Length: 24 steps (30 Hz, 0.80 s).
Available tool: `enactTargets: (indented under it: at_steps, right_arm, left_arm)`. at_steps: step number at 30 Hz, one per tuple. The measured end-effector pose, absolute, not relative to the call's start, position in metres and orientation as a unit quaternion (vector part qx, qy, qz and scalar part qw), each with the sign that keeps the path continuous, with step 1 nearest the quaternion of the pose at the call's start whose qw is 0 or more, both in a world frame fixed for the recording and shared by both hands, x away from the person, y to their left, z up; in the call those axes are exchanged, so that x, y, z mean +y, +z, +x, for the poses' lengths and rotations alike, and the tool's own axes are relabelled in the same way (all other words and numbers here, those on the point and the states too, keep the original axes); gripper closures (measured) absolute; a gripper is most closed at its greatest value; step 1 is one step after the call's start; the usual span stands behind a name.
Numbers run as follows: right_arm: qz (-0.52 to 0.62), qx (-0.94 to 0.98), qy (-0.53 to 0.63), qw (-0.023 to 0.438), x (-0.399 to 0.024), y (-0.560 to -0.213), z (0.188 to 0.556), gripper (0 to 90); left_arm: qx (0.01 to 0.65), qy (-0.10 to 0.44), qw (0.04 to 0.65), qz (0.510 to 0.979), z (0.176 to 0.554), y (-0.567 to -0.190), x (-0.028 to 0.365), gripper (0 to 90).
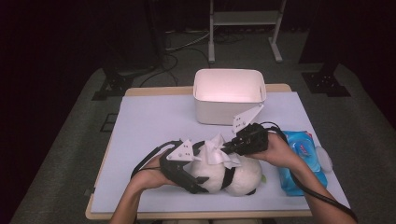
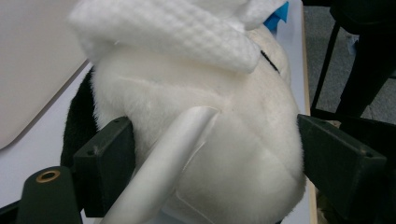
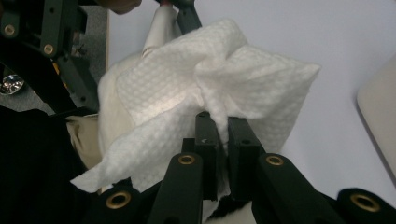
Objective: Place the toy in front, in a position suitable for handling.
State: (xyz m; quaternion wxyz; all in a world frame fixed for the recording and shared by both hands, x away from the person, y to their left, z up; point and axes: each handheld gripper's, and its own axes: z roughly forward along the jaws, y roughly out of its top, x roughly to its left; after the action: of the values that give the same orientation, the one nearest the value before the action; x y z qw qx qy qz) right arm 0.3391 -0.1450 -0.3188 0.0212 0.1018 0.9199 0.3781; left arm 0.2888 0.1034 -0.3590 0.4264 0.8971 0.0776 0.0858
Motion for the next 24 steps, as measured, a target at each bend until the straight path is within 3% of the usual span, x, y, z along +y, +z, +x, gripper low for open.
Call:
enactTargets:
  at_steps: [11, 24]
  right_arm:
    - [0.086, 0.927, 0.364, 0.027, -0.114, -0.309, 0.352, 83.6]
    - [0.121, 0.929, 0.349, 0.019, -0.150, -0.324, 0.345, 83.6]
  left_arm:
    - [0.078, 0.081, 0.426, 0.898, 0.288, -0.361, 0.104, 15.2]
    - [0.084, 0.075, 0.425, 0.898, 0.292, -0.364, 0.107, 15.1]
